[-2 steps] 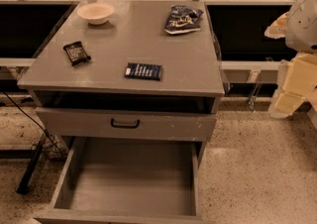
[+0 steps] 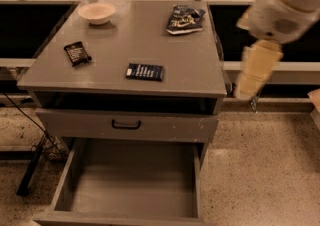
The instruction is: Place rxbar blueberry into middle drawer
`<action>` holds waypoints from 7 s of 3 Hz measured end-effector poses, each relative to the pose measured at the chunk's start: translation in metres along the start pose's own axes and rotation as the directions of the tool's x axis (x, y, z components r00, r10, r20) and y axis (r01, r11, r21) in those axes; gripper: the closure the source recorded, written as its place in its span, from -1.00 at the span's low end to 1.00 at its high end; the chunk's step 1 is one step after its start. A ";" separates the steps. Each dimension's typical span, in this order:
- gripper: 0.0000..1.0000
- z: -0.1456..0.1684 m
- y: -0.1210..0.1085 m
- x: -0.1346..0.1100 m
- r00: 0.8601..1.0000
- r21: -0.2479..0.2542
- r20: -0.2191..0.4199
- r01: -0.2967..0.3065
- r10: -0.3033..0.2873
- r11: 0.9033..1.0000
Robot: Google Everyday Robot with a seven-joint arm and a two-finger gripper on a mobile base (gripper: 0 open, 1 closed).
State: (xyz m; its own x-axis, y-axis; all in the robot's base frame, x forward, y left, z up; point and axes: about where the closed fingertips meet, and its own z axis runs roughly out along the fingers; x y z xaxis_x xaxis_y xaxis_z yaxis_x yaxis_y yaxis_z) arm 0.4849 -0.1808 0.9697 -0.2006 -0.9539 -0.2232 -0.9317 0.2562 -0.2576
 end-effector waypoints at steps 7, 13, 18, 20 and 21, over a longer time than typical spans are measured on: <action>-1.00 0.195 -0.079 -0.168 0.996 -0.219 0.045 0.088 -0.080 0.972; -0.61 0.227 -0.080 -0.168 0.999 -0.270 0.014 0.052 -0.050 0.961; 1.00 0.216 -0.080 -0.171 0.998 -0.265 0.017 0.068 -0.066 0.962; 1.00 0.146 -0.079 -0.163 0.990 -0.147 0.059 0.137 -0.129 0.980; 1.00 0.097 -0.069 -0.138 0.989 -0.031 0.086 0.124 -0.121 0.992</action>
Offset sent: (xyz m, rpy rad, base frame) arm 0.1491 0.1489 -0.0538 0.0164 0.0907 0.1401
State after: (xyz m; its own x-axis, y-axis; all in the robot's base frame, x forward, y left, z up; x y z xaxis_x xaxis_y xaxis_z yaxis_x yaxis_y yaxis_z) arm 0.6066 -0.0513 0.9272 -0.0598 -0.9610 -0.2701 -0.9582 0.1311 -0.2543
